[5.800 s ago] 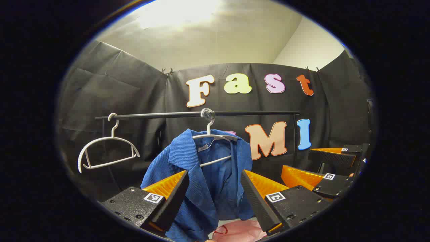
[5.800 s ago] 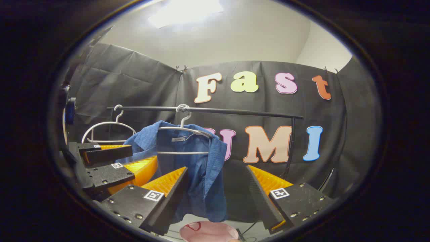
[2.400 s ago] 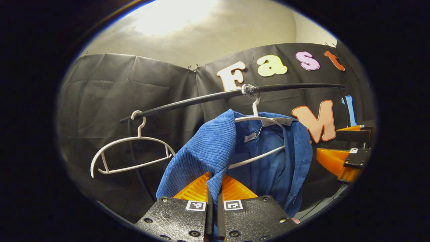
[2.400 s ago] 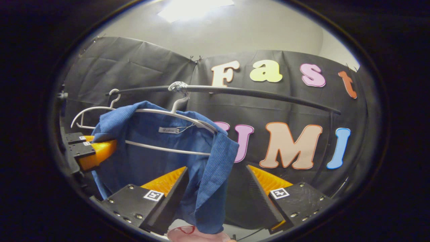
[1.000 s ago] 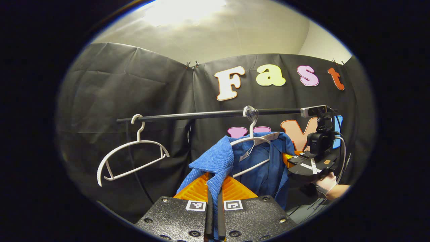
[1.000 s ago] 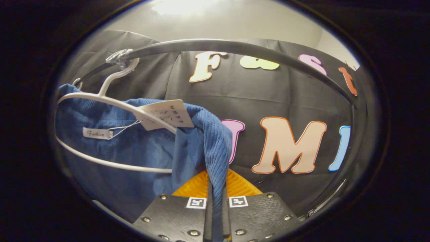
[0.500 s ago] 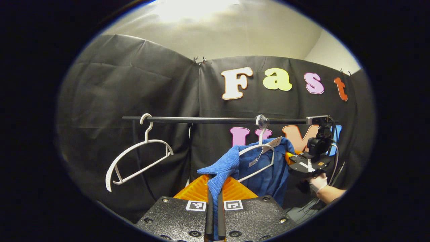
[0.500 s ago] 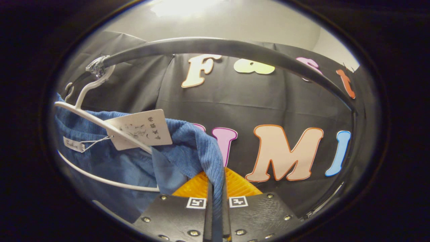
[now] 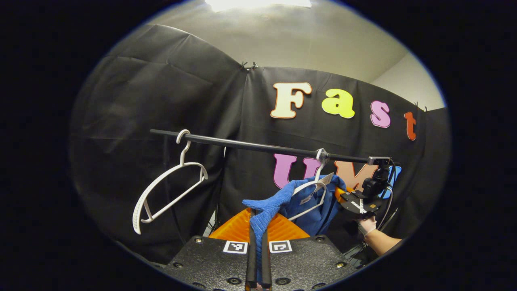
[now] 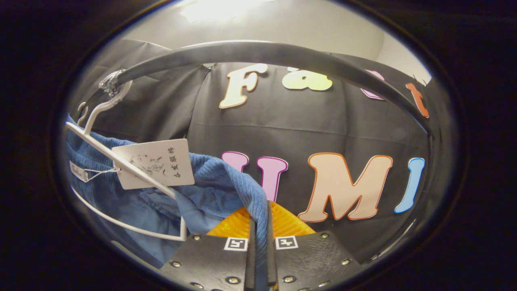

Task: Grasp the clothes on the hanger with both hands and then place them into the laundry hamper below.

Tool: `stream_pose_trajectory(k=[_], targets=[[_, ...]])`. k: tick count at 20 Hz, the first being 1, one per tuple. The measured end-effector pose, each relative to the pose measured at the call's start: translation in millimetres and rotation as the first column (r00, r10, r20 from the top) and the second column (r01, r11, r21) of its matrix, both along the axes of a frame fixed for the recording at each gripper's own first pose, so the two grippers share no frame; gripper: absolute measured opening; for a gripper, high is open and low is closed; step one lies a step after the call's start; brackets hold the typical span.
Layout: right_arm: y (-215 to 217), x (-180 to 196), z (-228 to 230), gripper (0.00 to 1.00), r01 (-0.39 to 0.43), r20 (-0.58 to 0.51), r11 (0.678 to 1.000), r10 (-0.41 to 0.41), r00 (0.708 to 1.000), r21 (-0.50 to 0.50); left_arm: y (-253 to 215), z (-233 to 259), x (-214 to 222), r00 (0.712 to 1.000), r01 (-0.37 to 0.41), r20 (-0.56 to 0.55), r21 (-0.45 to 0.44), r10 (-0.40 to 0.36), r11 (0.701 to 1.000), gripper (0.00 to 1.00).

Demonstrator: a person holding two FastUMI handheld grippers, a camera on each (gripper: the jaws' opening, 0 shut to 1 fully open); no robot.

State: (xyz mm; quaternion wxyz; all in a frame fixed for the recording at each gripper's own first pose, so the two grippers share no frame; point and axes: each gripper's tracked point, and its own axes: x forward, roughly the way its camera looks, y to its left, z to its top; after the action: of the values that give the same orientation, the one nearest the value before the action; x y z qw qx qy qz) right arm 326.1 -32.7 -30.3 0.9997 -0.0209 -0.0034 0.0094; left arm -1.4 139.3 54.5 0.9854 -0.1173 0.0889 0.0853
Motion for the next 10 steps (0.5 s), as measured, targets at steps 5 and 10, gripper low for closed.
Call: stream_pose_trajectory(k=[5, 10], targets=[[5, 0, -3, 0.10, -0.008, -0.002, 1.000, 0.008, 1.000, 0.000, 12, -4, 1, 0.998, 0.054, -0.031, -0.026, -0.055, 0.998, 0.05], [10, 1, -2, 0.10, -0.016, -0.002, 1.000, 0.016, 1.000, 0.007, 30, 1, 1, 0.996, 0.078, -0.041, -0.026, -0.079, 0.997, 0.05]])
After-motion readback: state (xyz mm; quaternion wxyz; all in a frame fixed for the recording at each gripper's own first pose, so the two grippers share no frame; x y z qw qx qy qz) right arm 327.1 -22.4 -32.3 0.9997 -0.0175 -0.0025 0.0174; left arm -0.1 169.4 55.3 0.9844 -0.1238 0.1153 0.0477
